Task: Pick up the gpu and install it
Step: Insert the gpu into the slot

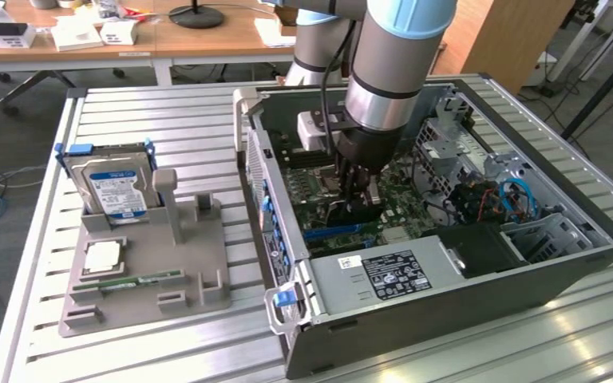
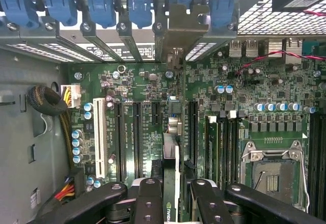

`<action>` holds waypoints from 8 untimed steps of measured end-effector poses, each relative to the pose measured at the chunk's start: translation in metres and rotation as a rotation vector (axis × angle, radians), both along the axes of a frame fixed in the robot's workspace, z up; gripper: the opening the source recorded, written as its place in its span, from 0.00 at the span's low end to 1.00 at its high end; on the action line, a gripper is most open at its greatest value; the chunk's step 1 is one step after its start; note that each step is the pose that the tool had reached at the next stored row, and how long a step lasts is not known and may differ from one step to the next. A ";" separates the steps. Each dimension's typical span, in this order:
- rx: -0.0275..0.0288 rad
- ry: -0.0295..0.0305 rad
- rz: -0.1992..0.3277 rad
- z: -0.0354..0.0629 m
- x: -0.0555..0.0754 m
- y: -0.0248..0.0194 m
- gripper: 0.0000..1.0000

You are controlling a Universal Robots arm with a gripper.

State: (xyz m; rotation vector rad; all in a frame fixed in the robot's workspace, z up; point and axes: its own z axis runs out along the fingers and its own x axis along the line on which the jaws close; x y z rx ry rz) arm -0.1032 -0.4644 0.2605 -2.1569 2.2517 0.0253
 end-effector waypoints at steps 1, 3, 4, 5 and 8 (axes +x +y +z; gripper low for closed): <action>-0.0001 0.0001 -0.001 0.0000 0.000 0.0000 0.26; -0.0001 0.0009 -0.002 0.0000 0.000 -0.0001 0.26; 0.0000 0.0013 -0.003 0.0000 0.000 -0.0001 0.26; 0.0000 0.0016 -0.004 0.0000 0.000 -0.0001 0.26; 0.0000 0.0034 -0.008 0.0000 0.000 -0.0002 0.26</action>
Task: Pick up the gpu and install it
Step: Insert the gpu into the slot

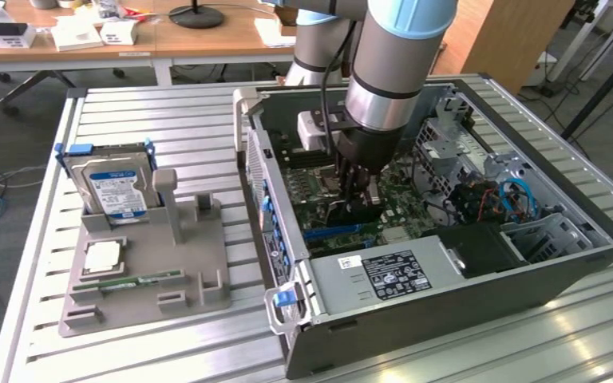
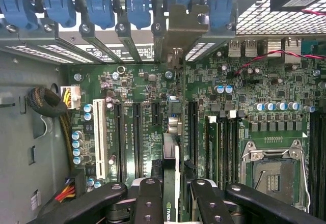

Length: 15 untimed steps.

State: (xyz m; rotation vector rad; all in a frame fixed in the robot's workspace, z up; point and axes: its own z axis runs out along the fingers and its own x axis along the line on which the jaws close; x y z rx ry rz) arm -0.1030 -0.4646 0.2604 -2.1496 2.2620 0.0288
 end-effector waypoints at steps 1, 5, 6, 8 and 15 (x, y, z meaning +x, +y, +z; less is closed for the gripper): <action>0.0000 0.0000 0.000 0.0000 0.000 0.0000 0.26; 0.0000 0.0001 0.000 0.0000 0.000 0.0000 0.26; 0.0000 0.0001 0.000 0.0000 0.000 0.0000 0.26; 0.0002 0.0000 0.000 -0.0005 0.000 0.0001 0.26; 0.0000 0.0001 0.000 -0.0012 0.000 0.0000 0.26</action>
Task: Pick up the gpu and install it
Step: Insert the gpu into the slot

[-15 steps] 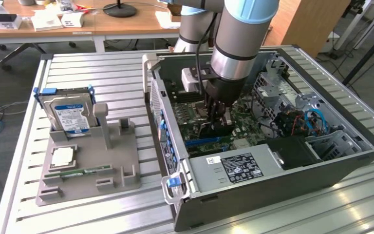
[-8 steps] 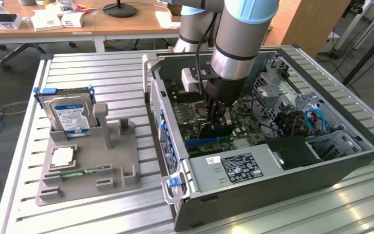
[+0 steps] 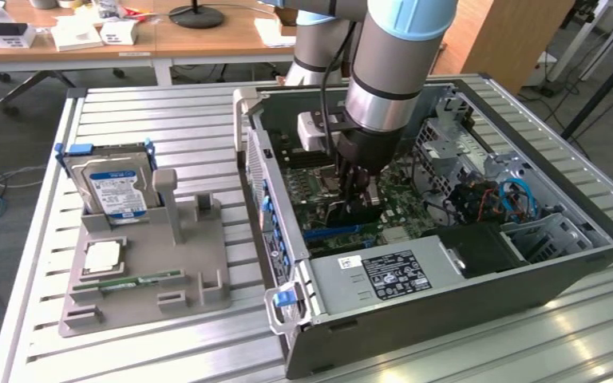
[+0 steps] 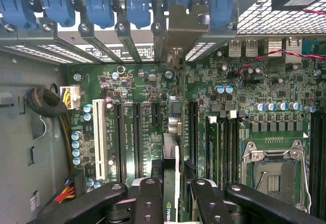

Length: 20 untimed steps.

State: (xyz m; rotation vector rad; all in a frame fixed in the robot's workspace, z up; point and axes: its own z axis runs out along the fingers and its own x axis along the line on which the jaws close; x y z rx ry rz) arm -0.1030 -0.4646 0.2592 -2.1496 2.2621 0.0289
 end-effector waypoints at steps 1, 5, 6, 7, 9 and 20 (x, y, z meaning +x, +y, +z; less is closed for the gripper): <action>0.0000 0.0000 0.000 0.0000 0.000 0.0000 0.26; -0.0001 0.0000 0.003 0.0000 0.000 0.0000 0.26; -0.0001 0.0000 0.003 0.0000 0.000 0.0000 0.26; -0.0001 0.0000 0.004 -0.0001 0.000 0.0001 0.26; -0.0005 0.0000 0.007 -0.0001 0.000 0.0001 0.26; -0.0007 0.0000 0.015 -0.0002 0.000 0.0008 0.26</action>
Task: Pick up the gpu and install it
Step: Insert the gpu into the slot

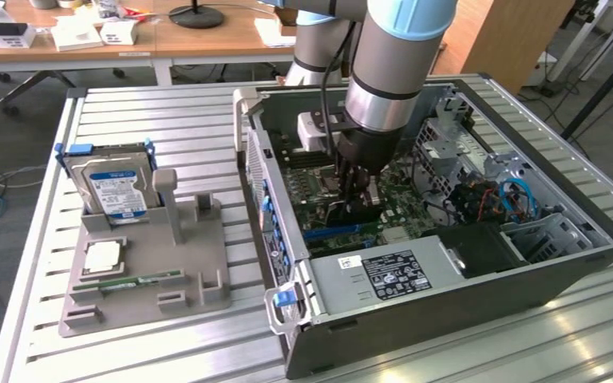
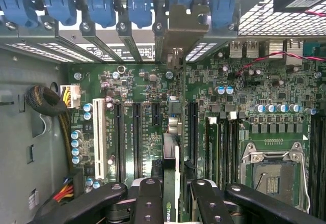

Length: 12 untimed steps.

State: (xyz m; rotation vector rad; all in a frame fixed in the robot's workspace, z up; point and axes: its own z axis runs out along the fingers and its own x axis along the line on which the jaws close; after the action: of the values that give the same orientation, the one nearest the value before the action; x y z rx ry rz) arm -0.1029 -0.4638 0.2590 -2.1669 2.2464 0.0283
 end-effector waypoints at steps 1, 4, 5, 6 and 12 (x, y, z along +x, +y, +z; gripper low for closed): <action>0.0000 0.0000 0.002 0.0000 0.000 0.0000 0.26; 0.0000 0.0000 0.005 -0.0001 0.000 0.0001 0.26; 0.0000 0.0000 0.005 -0.0001 0.000 0.0001 0.26; 0.0000 0.0000 0.005 -0.0001 0.000 0.0001 0.26; -0.0001 0.0001 0.005 0.0000 0.000 0.0001 0.26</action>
State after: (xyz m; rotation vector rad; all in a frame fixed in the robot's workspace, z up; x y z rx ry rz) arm -0.1025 -0.4637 0.2590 -2.1723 2.2414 0.0284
